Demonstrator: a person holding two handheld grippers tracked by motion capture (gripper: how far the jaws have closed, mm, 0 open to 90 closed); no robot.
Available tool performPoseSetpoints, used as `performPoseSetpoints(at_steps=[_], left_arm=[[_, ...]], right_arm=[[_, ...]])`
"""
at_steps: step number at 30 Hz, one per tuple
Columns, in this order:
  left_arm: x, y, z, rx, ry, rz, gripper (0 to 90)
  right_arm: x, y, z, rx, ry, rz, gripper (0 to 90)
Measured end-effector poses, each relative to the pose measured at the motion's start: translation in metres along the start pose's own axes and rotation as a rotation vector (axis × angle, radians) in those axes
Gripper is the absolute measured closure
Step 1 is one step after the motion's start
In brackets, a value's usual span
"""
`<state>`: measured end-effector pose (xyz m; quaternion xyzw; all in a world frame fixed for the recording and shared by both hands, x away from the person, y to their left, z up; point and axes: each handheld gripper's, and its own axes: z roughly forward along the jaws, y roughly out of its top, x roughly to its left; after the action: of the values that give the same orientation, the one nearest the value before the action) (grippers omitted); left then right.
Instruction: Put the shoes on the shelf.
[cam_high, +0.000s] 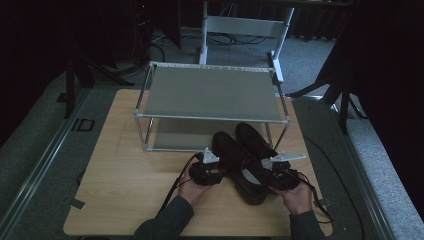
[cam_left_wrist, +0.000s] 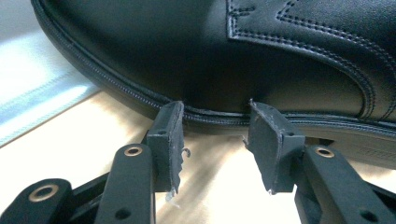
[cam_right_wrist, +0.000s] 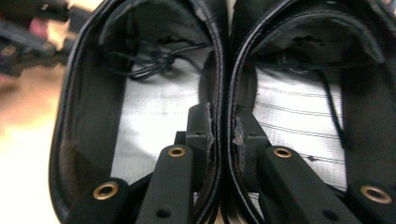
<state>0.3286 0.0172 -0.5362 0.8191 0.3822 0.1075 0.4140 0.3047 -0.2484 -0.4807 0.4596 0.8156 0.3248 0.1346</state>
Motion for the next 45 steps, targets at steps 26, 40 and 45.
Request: performPoseSetpoints(at_steps=[26, 40, 45], left_arm=[[-0.003, 0.000, -0.004, 0.028, -0.024, 0.017, 56.8], [0.026, 0.015, 0.000, 0.033, 0.066, 0.002, 60.8], [0.034, 0.020, 0.001, 0.027, 0.101, -0.002, 62.1]], right_arm=[[0.006, 0.027, 0.022, -0.070, 0.010, 0.028, 79.8], [0.016, 0.054, 0.045, -0.101, -0.051, 0.090, 79.6], [0.023, 0.064, 0.051, -0.115, -0.087, 0.099, 79.5]])
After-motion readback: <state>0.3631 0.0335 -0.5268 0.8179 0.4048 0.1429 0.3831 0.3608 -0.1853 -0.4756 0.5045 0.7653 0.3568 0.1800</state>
